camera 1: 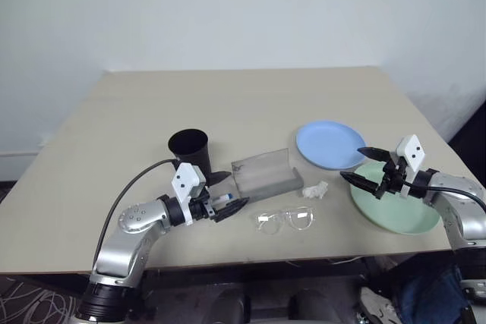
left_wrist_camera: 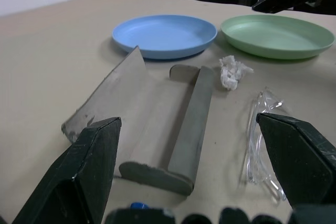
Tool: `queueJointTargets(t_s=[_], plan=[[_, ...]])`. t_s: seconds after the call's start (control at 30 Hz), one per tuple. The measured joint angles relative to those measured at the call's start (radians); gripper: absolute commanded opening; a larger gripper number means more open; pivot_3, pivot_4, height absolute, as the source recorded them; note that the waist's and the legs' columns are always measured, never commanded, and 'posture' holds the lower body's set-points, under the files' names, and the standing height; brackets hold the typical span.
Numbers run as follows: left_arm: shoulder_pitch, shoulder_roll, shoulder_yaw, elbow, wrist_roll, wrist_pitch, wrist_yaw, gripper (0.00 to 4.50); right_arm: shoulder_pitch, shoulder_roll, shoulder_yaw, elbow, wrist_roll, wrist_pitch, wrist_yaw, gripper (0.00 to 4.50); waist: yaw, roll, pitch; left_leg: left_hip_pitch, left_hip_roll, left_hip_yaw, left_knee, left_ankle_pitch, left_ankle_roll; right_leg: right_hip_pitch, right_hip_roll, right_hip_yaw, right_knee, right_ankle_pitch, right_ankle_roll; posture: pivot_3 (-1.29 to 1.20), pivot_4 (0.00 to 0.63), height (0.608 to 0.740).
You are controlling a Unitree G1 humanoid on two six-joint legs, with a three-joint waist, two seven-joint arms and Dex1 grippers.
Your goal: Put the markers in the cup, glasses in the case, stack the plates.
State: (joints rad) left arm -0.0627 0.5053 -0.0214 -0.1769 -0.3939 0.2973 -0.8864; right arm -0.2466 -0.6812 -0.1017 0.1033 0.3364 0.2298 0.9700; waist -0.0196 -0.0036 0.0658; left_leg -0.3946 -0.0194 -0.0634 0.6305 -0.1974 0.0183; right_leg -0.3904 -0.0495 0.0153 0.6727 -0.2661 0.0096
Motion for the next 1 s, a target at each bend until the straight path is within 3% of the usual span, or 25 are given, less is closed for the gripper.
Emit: queueJointTargets(t_s=[0.63, 1.0], plan=[[-0.034, -0.021, -0.042, 0.013, -0.003, -0.006, -0.031, 4.37, 0.119, -0.056, -0.028, -0.284, 0.045, 0.349, -0.134, 4.5, 0.001, -0.002, 0.001, -0.001, 0.0, -0.001, 0.0, -0.001, 0.0, 0.0, -0.002, -0.001, -0.003, 0.0, 0.001, 0.0, 0.0, 0.738], [-0.091, -0.057, -0.116, -0.011, -0.016, 0.04, -0.047, 4.37, 0.138, -0.092, 0.105, -0.291, -0.045, 0.472, -0.191, 4.5, 0.0, -0.002, 0.001, -0.001, 0.0, -0.001, 0.0, -0.002, 0.002, 0.002, 0.0, 0.0, -0.008, 0.002, 0.004, 0.0, 0.0, 0.738]])
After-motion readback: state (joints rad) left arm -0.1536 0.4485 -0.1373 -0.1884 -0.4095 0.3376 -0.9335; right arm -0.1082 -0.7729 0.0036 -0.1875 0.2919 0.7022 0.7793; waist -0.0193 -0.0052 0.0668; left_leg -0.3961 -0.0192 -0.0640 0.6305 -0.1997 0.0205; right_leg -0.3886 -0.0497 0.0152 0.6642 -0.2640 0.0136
